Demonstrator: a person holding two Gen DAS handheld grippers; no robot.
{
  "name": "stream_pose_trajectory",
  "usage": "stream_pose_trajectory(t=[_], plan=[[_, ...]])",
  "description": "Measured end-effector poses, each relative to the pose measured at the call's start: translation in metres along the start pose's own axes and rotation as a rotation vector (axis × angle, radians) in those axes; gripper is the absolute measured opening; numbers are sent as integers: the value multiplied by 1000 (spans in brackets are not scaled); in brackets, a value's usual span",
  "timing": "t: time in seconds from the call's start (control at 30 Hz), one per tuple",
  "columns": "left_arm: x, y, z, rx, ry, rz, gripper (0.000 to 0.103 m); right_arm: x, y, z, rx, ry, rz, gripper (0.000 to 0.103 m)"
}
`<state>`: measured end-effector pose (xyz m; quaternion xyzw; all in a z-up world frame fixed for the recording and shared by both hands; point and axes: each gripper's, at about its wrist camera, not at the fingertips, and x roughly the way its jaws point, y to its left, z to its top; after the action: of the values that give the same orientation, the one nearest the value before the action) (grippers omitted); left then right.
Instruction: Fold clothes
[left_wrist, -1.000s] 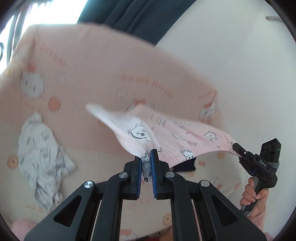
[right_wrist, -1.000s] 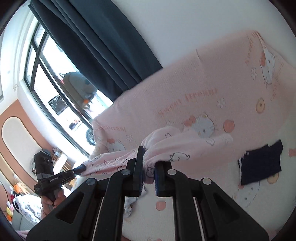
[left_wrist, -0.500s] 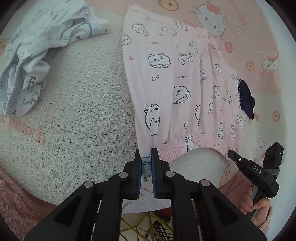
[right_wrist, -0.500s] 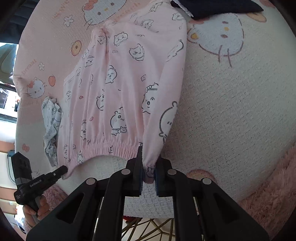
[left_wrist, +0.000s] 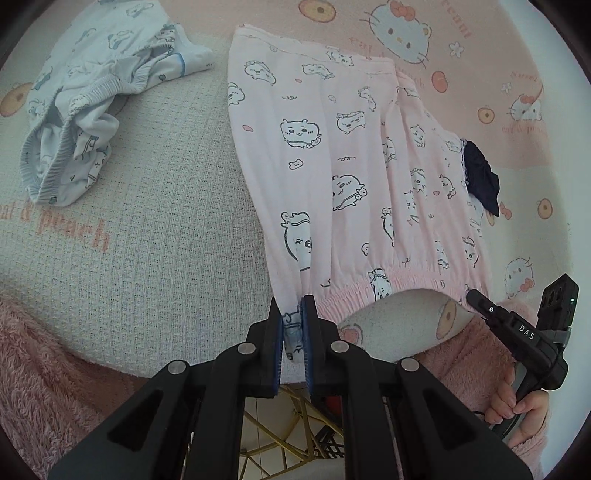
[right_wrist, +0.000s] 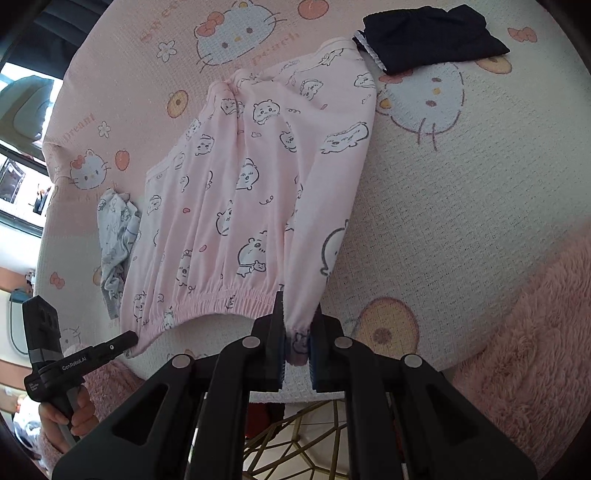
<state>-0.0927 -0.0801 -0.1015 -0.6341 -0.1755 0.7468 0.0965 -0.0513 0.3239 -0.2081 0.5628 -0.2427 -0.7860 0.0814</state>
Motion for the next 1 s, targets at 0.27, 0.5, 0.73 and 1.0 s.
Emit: stream_pose_trajectory(t=[0.27, 0.5, 0.73, 1.0], plan=[[15, 3, -17, 8, 55, 61, 11, -6, 14, -14, -55, 69, -82, 13], [14, 10, -14, -70, 97, 82, 25, -9, -7, -13, 193, 101, -59, 20], [-25, 19, 57, -56, -63, 65, 41, -59, 73, 46, -108, -83, -81, 29], [4, 57, 204, -24, -251, 140, 41, 8, 163, 147, -406, -107, -134, 29]])
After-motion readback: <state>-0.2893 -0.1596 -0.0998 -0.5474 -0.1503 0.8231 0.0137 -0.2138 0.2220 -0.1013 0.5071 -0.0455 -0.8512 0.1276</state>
